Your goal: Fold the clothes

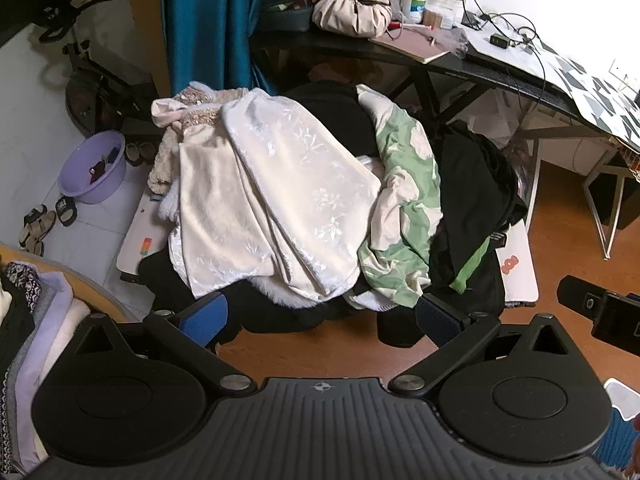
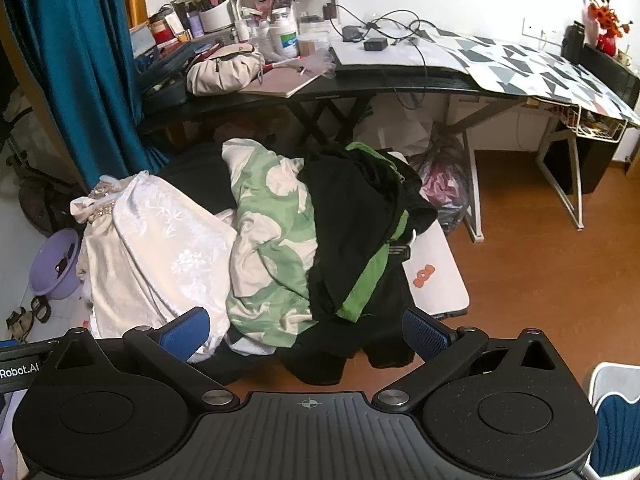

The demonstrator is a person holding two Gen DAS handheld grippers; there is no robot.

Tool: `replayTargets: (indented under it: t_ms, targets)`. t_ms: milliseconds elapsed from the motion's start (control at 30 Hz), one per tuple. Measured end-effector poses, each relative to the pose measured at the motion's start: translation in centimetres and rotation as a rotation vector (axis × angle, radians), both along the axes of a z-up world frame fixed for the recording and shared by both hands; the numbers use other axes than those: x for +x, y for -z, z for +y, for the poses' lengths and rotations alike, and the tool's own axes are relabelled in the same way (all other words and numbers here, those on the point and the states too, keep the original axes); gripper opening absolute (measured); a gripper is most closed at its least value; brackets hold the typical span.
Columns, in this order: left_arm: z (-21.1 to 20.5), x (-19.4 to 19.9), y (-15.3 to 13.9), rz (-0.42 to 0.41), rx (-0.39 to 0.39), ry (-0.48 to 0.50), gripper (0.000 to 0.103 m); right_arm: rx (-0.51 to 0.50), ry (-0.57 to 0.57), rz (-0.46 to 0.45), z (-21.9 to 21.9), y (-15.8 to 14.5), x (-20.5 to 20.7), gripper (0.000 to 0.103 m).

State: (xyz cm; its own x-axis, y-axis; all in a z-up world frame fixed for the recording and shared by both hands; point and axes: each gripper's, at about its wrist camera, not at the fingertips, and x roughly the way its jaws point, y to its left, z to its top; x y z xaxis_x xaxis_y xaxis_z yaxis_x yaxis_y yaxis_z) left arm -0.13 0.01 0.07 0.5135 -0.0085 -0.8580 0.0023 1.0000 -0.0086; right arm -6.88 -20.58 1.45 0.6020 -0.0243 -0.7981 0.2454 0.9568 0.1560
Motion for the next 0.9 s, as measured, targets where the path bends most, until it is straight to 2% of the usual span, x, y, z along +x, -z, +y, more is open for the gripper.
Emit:
replayTargets:
  t_ms: [133,200,367,900]
  targets:
    - [-1.0,-0.5,-0.1,0.010,0.043,-0.004,0.103,0.000,-0.006,0.005,0.0,0.0,0.2,0.102]
    - [-0.3,0.2,0.2,0.033,0.013,0.002,0.103,-0.001,-0.008,0.007,0.1,0.0,0.3,0.102]
    - [0.1,0.6,0.0,0.038,-0.005,0.006,0.103,-0.001,-0.015,0.013,0.1,0.1,0.5,0.102]
    - [0.1,0.8,0.2,0.039,-0.009,0.006,0.103,-0.015,-0.039,0.040,0.5,0.1,1.0,0.102]
